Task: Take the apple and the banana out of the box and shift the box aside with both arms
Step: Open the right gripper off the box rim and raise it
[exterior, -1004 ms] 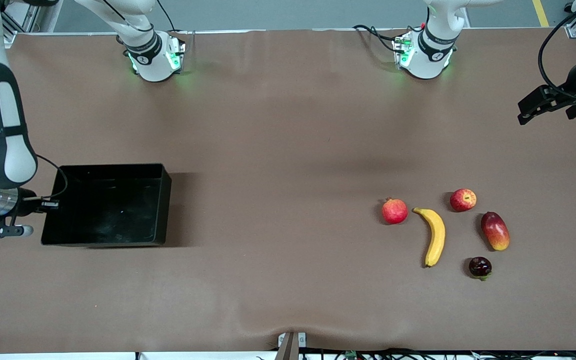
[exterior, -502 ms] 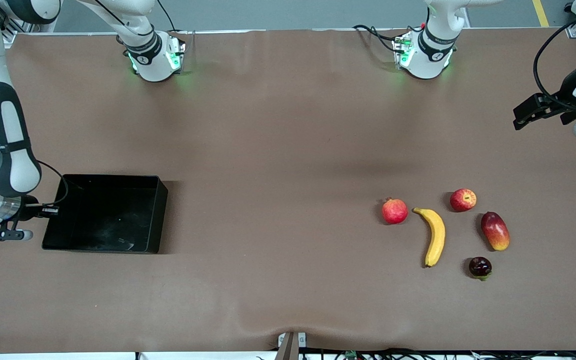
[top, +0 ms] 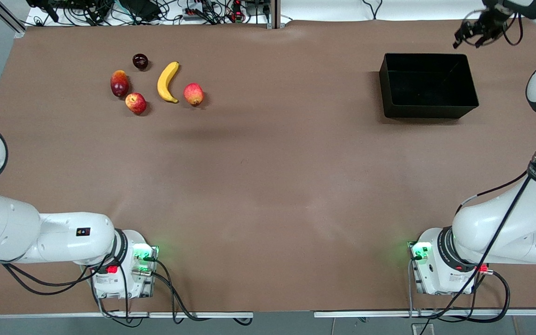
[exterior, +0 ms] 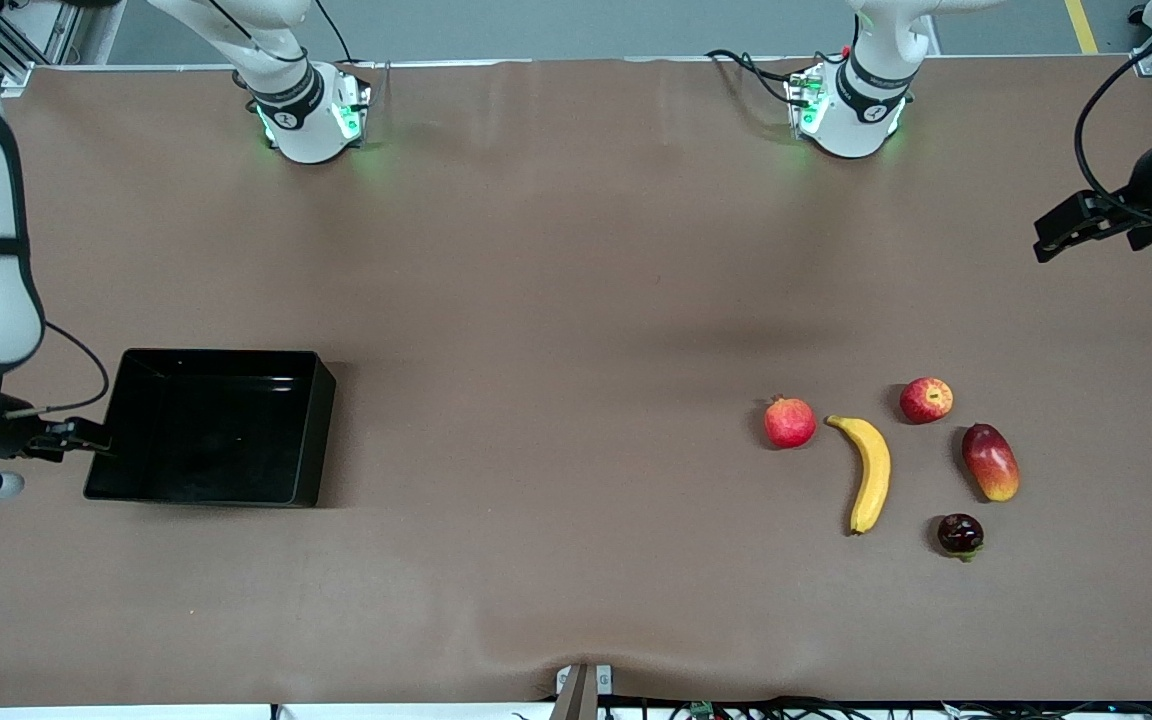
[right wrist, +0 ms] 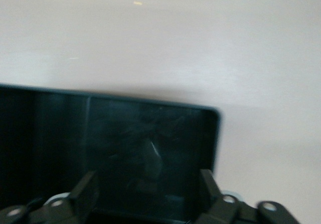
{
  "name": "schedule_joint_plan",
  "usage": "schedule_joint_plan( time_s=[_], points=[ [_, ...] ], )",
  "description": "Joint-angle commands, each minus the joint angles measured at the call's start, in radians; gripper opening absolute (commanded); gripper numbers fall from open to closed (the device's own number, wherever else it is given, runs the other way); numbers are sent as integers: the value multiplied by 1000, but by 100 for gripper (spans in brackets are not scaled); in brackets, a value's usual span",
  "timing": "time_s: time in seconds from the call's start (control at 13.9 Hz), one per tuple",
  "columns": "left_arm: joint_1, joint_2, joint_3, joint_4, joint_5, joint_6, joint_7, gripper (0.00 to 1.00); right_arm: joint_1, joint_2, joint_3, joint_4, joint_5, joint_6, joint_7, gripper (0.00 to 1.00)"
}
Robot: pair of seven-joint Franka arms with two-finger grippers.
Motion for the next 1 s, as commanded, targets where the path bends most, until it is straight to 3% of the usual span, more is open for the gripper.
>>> schedule_joint_plan(
  time_s=[0.0,0.36,0.65,0.93],
  points=[
    [10,-7,-1,1,-10,-4,5,100,47,-115,0,-36,-23,-112,95,100],
    [10,-10,-3,0,-16,-6,-6,100,130,-324,5,-36,-80,-326,284,100],
    [10,-12,-3,6,-22,-6,-8,100,151,-396,6,-26,-78,-439,341,100],
    [9,-18,-9,10,-22,-6,6,100,153,-465,5,-39,-78,-461,347,100]
  ],
)
